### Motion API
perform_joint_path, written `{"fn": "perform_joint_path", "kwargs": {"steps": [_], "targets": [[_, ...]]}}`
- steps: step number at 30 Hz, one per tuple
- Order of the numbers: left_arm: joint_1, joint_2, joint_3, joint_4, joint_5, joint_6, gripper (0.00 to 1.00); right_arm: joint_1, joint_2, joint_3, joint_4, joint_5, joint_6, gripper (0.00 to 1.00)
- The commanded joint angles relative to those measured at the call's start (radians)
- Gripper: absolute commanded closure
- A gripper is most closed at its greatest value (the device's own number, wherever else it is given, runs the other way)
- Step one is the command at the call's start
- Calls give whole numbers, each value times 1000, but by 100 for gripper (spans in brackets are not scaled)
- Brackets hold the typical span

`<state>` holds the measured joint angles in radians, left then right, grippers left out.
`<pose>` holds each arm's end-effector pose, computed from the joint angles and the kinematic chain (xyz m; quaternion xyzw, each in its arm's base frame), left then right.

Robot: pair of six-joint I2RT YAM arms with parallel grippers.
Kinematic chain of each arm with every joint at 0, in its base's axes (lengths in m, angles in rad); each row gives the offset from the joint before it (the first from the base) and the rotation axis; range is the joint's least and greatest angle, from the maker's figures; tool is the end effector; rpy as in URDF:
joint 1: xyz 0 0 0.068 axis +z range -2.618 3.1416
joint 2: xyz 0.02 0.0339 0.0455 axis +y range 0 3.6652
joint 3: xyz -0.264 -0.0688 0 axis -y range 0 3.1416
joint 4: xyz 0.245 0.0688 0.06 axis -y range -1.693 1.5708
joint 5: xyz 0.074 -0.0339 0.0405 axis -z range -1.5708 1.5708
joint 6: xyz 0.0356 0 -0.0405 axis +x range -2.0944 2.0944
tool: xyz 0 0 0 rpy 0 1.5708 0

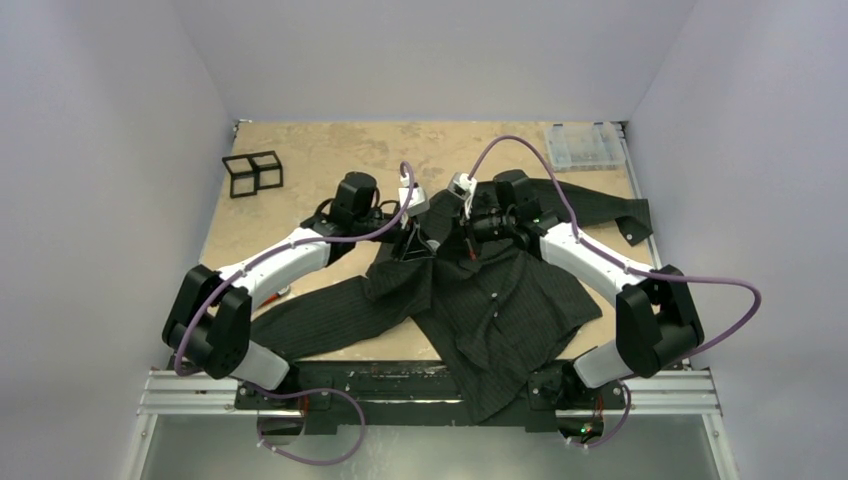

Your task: Remove the brooch from the garment

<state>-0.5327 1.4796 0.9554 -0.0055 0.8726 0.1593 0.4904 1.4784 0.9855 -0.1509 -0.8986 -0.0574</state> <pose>0.2633 -0.1869 0.2568 0.4644 0.6684 -0.4439 0.3749 0.2663 0.1738 0.2556 -0.4049 0.7232 0.4659 0.3098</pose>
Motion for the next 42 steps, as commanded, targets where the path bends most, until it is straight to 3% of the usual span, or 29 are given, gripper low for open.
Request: {"fn": "perform_joint_path", "kwargs": {"steps": [1,8,11,16,17,21,24,31,38,42], "targets": [[13,13,27,73,-17,-44,77,2,-56,-11,32,-17,-7,100],[36,23,23,117,-37,-149,79,2,-71,-21,36,8,-19,100],[37,20,28,113,-153,-221,86,2,-88,-34,53,24,-12,100],[37,16,23,123,-229,-309,86,3,-98,-49,74,41,13,100],[36,17,23,124,-227,-324,83,3,-97,-50,78,41,16,100],[42,-19,-54,236,-135,-370,51,2,-85,-43,85,24,27,100],[53,-74,-93,254,-66,-312,46,2,-99,-42,70,74,-22,100],[90,-152,-103,85,-28,-29,45,6,-169,-69,94,293,-172,100],[78,-151,-121,7,-54,58,34,50,-165,-104,146,355,-172,100],[69,-137,-125,-22,-94,82,33,91,-153,-117,197,403,-132,100]]}}
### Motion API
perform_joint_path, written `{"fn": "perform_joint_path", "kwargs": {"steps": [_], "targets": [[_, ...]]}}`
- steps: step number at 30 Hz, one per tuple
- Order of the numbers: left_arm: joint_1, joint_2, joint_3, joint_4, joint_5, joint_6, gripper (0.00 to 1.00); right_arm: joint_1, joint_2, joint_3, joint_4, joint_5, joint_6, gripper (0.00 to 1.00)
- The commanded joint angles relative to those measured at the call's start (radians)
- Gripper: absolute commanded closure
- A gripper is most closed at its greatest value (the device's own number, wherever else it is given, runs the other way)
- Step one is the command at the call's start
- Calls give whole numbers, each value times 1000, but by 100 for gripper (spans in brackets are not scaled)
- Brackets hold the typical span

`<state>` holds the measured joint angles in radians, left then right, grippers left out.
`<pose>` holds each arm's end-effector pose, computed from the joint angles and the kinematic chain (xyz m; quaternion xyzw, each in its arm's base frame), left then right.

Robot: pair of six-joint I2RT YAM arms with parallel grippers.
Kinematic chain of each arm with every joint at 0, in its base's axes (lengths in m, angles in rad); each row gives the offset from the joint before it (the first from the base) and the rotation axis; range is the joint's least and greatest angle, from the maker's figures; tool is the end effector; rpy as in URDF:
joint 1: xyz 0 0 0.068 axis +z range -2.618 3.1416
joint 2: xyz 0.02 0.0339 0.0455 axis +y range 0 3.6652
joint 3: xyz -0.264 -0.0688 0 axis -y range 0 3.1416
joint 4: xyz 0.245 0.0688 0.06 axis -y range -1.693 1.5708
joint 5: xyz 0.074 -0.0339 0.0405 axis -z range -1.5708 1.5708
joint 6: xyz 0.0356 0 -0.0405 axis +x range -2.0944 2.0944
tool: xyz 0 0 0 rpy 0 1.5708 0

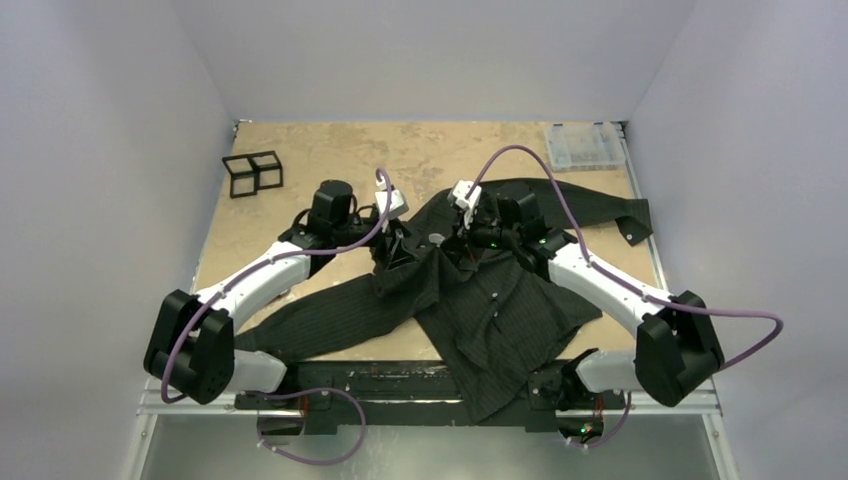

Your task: Remove the brooch from the garment

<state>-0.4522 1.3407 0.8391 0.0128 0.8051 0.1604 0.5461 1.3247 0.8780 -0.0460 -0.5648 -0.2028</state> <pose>0.2502 -0.1501 0.2590 0.4302 0.6911 -0.4011 0.4200 0.2416 0.1691 0.2686 -0.4346 0.7148 0.3198 0.4449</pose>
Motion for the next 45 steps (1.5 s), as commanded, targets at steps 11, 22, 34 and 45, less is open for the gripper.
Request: {"fn": "perform_joint_path", "kwargs": {"steps": [11,22,34,45], "targets": [[-39,13,-31,-147,-45,156,49,87,47,-19,166,157,55,100],[-39,-38,-20,-88,22,84,100,109,108,-56,219,180,34,100],[-38,-135,-56,-168,74,111,100,126,196,-49,276,274,19,100],[-14,-115,-79,-233,0,164,100,54,71,52,116,197,8,100]]}}
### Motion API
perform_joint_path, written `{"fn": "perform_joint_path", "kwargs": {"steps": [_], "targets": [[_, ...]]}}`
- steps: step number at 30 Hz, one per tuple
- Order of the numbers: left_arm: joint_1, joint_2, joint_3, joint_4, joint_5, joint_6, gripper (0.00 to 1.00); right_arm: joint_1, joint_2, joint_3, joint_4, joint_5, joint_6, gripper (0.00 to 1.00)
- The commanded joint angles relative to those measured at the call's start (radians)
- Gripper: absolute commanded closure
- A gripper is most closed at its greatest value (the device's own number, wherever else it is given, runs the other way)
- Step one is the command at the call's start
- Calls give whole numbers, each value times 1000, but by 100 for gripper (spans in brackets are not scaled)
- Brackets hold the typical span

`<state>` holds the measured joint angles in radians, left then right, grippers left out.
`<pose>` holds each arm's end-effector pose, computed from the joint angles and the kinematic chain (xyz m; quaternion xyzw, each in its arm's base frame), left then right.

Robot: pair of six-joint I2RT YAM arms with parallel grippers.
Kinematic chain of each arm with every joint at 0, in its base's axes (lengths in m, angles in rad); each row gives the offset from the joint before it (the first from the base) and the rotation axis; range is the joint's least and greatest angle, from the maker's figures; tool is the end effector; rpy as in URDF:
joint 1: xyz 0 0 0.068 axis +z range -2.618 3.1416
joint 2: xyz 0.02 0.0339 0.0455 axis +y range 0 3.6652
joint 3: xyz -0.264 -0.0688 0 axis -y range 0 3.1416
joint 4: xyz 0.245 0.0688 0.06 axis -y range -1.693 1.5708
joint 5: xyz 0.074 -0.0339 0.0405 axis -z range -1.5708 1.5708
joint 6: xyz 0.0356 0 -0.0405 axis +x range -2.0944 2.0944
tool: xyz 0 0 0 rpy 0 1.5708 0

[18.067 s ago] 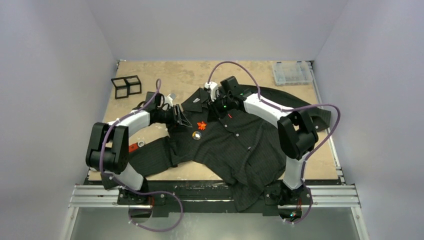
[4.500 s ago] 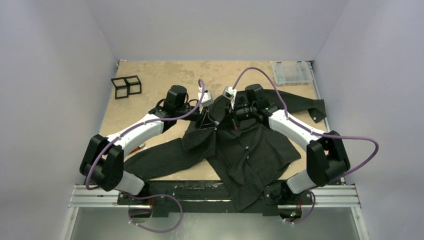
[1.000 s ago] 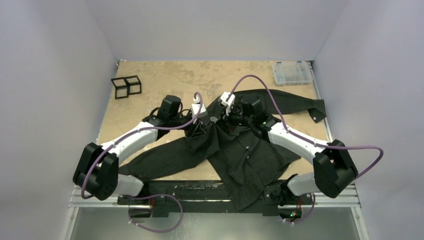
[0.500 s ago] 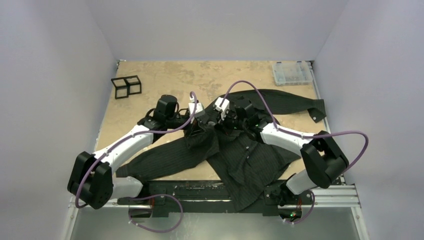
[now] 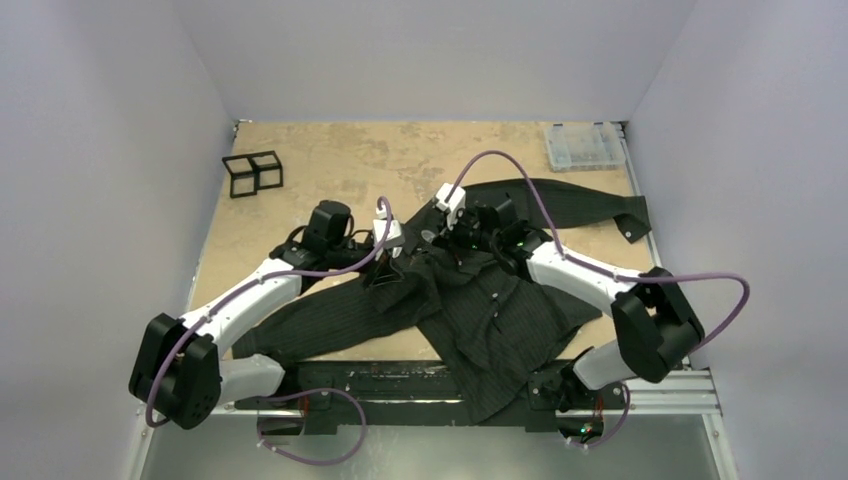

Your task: Remove the brooch from the garment

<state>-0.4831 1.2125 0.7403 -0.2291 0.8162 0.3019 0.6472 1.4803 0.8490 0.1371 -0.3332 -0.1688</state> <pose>0.2076 -0.1382 0.2393 0.4729 0.7053 -0.3934 0.3524 0.2515 0.2047 0.2292 -0.4140 0.7435 0.2581 0.4574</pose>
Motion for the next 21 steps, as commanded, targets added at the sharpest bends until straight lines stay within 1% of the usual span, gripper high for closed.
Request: {"fn": "perform_joint_path", "kwargs": {"steps": [1,5,6,7,8,9,11,13,17,19,21], "targets": [[17,27,32,5,-27,28,100,-58,-98,87,-92,-48,-39,100],[19,68,86,-29,-93,68,100,-99,-144,112,-208,-128,-98,100],[23,79,105,-52,-93,78,94,-108,-152,123,-227,-161,-98,100],[33,81,119,-71,-80,78,77,-116,-156,144,-255,-204,-100,100],[52,70,128,-69,-57,58,64,-121,-156,170,-284,-252,-101,100],[73,42,130,-44,-33,24,55,-125,-156,212,-323,-301,-98,100],[100,-36,142,18,-1,-25,43,-127,-159,265,-360,-410,-76,100],[100,-106,194,6,30,-16,33,-127,-174,295,-362,-499,-41,100],[93,-163,295,-35,84,-33,32,-124,-211,315,-326,-608,27,100],[80,-184,321,-12,78,-47,33,-120,-216,333,-349,-631,34,100],[52,-186,366,-30,68,-32,35,-114,-217,354,-390,-641,22,100]]}}
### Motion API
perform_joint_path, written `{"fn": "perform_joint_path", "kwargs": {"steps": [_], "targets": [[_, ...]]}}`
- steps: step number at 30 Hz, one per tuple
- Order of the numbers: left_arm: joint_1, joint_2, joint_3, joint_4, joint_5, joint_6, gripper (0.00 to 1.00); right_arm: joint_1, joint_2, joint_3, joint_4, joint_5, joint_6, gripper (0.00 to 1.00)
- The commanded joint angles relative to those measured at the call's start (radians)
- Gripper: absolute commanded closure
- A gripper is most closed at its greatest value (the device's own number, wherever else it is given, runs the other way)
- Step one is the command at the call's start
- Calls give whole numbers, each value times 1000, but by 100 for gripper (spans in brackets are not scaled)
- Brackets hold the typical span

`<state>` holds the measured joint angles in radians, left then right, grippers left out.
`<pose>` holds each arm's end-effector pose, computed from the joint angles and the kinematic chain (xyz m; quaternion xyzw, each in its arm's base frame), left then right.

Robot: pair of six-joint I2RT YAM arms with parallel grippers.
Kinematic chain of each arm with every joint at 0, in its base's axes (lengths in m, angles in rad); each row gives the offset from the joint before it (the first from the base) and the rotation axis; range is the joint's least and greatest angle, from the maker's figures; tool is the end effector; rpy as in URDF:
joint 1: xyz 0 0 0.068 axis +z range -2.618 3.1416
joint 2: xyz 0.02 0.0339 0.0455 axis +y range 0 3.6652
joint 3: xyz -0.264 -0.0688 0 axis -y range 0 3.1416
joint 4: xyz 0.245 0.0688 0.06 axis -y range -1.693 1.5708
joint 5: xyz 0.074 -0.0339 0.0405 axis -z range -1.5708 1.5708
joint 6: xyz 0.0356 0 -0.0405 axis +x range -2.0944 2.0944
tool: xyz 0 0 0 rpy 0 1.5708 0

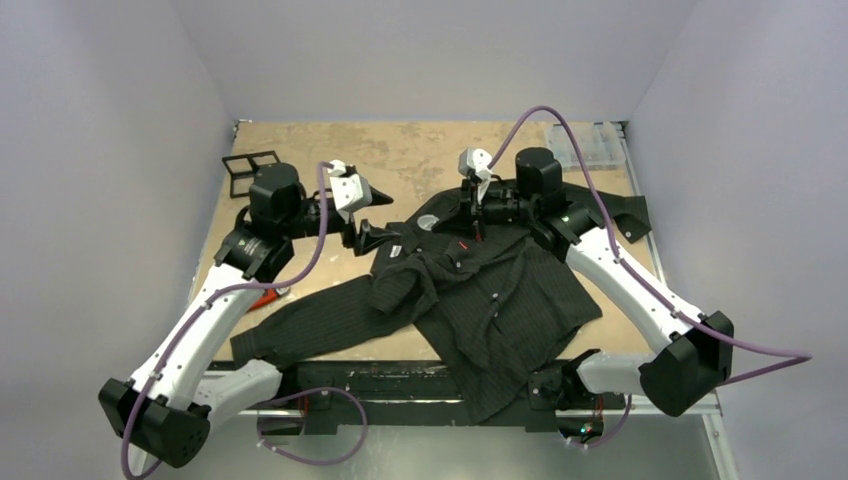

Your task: Remove the brooch from the garment

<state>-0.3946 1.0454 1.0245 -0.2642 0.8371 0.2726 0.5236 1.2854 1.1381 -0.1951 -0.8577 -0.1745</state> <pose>0.2000 -0.1119 0.3692 0.4697 0.6112 -0.3581 0.5269 0.2364 0.1676 0.3575 -0.4794 0.6165 0.4257 0.4571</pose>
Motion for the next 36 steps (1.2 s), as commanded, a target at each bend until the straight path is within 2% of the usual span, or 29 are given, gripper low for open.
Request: {"fn": "perform_joint_path", "kwargs": {"steps": [1,5,8,15,20,36], "targets": [[-49,-14,105,-14,46,4,36,9,-26,71,-61,-120,37,100],[-122,-14,144,-89,24,38,39,18,-47,74,-25,-134,118,100],[-162,-34,118,-76,-15,41,43,26,-65,68,2,-129,165,100],[-192,-15,122,-34,-62,-12,52,59,-101,26,58,-123,267,100],[-203,-6,130,-24,-64,-29,55,68,-101,22,96,-96,321,100],[-214,-11,146,46,-26,-133,59,87,-113,6,117,-52,328,100]]}}
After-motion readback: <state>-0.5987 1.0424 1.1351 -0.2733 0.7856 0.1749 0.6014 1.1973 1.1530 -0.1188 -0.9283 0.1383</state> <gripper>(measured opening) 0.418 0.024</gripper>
